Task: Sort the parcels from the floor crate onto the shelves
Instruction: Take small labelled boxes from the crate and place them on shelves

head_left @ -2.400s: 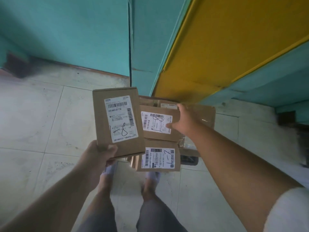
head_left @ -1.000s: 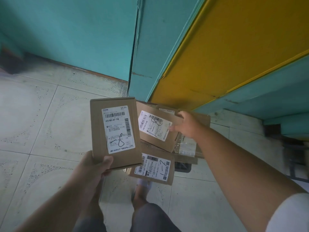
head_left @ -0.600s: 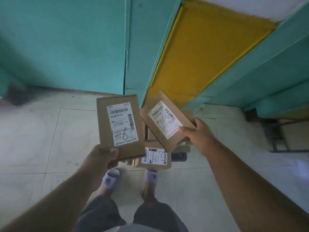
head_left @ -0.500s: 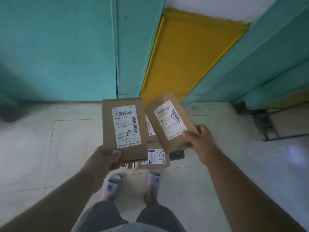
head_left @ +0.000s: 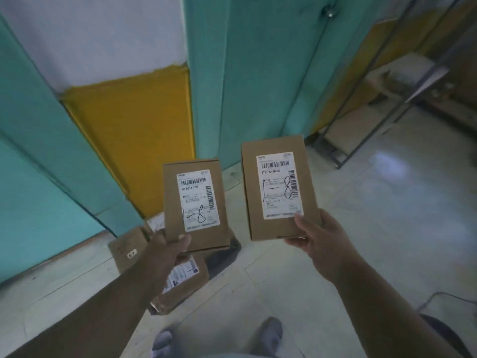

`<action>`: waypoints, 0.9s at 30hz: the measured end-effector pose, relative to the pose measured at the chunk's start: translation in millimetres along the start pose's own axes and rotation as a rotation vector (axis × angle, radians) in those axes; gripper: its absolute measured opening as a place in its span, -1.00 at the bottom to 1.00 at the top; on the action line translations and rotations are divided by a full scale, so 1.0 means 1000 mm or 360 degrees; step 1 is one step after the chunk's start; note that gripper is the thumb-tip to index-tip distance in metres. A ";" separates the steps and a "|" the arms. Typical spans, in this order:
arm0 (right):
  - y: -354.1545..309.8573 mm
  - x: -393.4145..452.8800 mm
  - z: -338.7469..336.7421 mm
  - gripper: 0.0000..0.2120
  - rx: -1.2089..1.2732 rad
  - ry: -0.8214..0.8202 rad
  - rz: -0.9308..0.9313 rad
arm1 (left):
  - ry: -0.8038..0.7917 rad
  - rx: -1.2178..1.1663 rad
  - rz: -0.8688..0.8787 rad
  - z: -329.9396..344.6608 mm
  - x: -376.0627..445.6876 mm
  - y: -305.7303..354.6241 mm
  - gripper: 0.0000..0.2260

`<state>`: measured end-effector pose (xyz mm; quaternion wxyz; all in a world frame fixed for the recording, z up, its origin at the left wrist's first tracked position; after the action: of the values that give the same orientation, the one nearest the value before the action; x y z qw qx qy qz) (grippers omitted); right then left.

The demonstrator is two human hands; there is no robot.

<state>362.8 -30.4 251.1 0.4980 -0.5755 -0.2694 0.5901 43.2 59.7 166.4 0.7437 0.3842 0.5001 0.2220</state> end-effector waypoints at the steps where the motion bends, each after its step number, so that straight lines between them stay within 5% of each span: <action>1: -0.007 -0.006 -0.021 -0.68 -0.0002 0.0003 -0.0013 | 0.0007 -0.0004 -0.0016 0.024 0.009 0.000 -0.75; 6: -0.051 -0.029 -0.127 -0.57 -0.0095 0.0089 -0.0145 | -0.0035 0.0039 -0.0014 0.151 0.054 0.007 -0.80; 10: -0.080 -0.029 -0.203 -0.74 -0.0149 0.0190 -0.0214 | -0.0112 0.0200 0.0031 0.239 0.081 0.030 -0.80; 17: -0.112 0.011 -0.304 -0.73 0.0015 0.0344 -0.0316 | -0.0126 0.0660 0.0126 0.336 0.158 0.080 -0.86; 27: -0.171 -0.028 -0.502 -0.59 0.0166 0.0883 -0.0378 | -0.0686 0.0808 0.0106 0.606 0.310 0.130 -0.83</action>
<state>881.4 -121.8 318.4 0.6469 -0.6528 -0.1578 0.3611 728.8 148.7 215.7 0.7053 0.6114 0.3578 0.0282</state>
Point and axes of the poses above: each hand's wrist, its own x-axis towards the middle knuckle, its own z-axis out of the palm, y = z × x, the point moved 8 cm from there along x, towards the middle knuckle, and after that the axes turned 14 degrees about -y, right-handed, at the moved point
